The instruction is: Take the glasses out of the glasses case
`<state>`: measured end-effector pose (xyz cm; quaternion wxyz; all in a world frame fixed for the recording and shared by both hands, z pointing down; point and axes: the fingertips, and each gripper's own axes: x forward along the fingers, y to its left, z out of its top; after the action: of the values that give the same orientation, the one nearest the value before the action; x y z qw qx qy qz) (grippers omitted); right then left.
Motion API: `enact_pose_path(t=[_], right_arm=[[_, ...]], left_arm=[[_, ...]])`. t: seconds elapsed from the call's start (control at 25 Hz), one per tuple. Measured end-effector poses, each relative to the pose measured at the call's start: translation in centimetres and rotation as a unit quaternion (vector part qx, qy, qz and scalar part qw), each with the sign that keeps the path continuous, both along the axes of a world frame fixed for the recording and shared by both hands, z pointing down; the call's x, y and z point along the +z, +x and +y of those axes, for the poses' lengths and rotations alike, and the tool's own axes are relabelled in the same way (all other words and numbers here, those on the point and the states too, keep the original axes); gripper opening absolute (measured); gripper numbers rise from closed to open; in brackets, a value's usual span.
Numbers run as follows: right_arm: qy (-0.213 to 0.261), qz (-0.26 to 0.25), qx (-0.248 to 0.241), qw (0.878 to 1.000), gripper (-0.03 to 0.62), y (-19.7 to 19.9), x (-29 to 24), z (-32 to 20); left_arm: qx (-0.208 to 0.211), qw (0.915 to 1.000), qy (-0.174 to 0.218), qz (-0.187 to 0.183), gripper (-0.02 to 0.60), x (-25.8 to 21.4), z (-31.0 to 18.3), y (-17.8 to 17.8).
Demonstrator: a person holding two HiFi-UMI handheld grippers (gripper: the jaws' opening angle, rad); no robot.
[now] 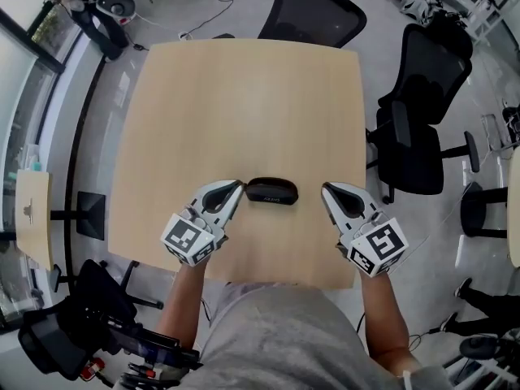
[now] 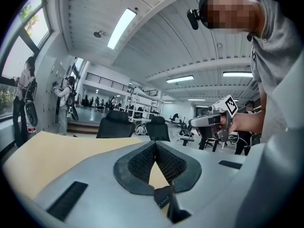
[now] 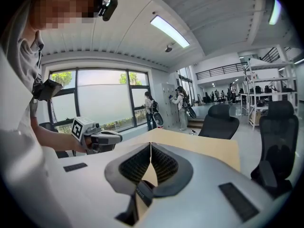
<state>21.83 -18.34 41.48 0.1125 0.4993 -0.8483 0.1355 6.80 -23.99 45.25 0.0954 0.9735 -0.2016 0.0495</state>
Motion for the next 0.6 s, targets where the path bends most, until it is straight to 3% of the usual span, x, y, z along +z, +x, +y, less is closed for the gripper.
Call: enact_pose_path(t=[0.44,0.6], right_arm=[[-0.089,-0.006,-0.001,0.996,0.008,2.0,8.6,-6.8],[-0.117,-0.001,-0.003,0.993,0.008,0.5,11.8,-9.0]], left_arm=[[0.029,0.9957,-0.069,-0.053,0.005,10.0,-4.7,5.0],[0.044,0.9930,-0.085,-0.069,0.005,13.0,-5.8,4.8]])
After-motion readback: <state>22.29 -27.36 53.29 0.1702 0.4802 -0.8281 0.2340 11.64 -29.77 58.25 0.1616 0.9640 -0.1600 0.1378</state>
